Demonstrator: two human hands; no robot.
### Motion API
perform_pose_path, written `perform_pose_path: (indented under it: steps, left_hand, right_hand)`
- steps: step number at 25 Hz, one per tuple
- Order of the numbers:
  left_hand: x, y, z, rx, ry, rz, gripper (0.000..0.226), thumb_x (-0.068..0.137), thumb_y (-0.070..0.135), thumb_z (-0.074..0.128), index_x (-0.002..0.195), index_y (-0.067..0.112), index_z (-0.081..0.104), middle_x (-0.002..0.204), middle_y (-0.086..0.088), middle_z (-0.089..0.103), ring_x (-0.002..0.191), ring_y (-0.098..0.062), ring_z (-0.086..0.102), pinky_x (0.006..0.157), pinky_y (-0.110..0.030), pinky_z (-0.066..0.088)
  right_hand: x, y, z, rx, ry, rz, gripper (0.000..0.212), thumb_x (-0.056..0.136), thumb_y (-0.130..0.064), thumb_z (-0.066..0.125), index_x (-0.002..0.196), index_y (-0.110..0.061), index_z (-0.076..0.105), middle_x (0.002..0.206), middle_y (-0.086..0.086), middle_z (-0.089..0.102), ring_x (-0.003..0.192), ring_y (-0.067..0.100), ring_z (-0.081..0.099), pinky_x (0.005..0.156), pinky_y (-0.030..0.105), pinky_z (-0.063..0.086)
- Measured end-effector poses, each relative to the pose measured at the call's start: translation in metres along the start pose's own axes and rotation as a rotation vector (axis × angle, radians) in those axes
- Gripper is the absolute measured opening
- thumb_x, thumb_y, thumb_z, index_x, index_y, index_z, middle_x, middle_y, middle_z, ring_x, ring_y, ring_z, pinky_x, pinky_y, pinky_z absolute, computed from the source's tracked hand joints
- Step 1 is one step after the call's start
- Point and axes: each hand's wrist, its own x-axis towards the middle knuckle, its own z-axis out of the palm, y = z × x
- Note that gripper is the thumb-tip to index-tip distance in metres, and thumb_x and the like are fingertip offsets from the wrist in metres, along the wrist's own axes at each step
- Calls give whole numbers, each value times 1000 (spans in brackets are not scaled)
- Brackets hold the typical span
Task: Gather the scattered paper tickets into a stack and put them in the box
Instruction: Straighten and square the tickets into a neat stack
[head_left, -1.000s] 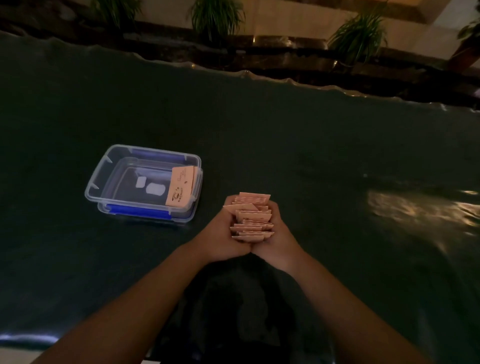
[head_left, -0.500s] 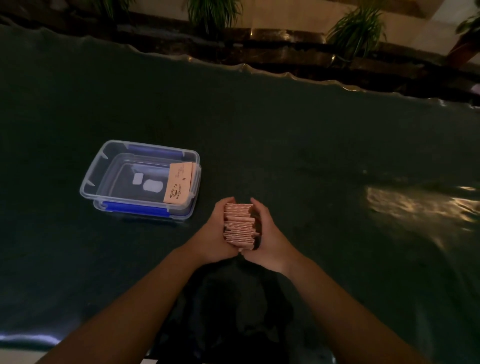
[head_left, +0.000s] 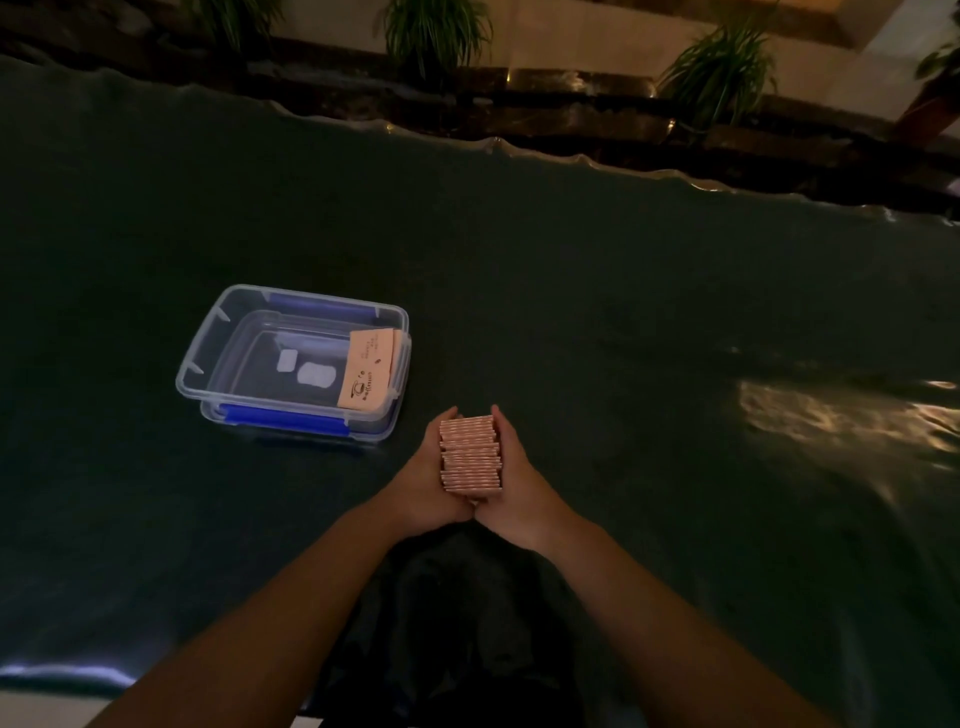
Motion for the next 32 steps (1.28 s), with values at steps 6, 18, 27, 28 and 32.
perform_pose_path:
  steps: [6, 18, 27, 28, 32]
  left_hand:
    - [6, 4, 0, 19, -1, 5, 135, 71, 32, 93, 165, 29, -4, 154, 10, 39, 147, -11, 40, 118, -32, 29]
    - [4, -3, 0, -3, 1, -17, 125, 69, 39, 91, 163, 31, 8, 149, 13, 36, 142, -10, 42, 110, -28, 30]
    - [6, -7, -2, 33, 17, 3, 130, 64, 40, 93, 162, 32, 6, 147, 9, 49, 133, -4, 50, 121, -39, 34]
    - [7, -7, -3, 43, 27, -8, 115, 69, 36, 92, 160, 29, 21, 139, 14, 52, 125, 1, 54, 120, -41, 38]
    - [7, -2, -7, 46, 48, -45, 89, 72, 30, 93, 146, 35, 45, 124, 24, 54, 113, 7, 55, 115, -38, 42]
  right_hand:
    - [2, -2, 1, -4, 21, 0, 132, 88, -14, 84, 165, -47, -18, 175, -3, 33, 150, 9, 43, 121, 29, 33]
    - [0, -10, -1, 15, 59, -3, 118, 84, -13, 89, 168, -31, 9, 163, -1, 46, 144, 13, 51, 122, 33, 39]
    - [4, -2, -1, -102, 19, -28, 115, 80, -2, 84, 166, -33, 15, 164, -2, 26, 142, 21, 52, 109, 30, 45]
    - [5, 0, 1, -87, 30, -34, 108, 82, -2, 82, 164, -32, 19, 163, 1, 32, 141, 21, 53, 110, 31, 45]
    - [9, 2, 2, -16, 34, -29, 100, 80, -9, 81, 158, -39, 26, 153, -3, 49, 137, 15, 57, 114, 41, 49]
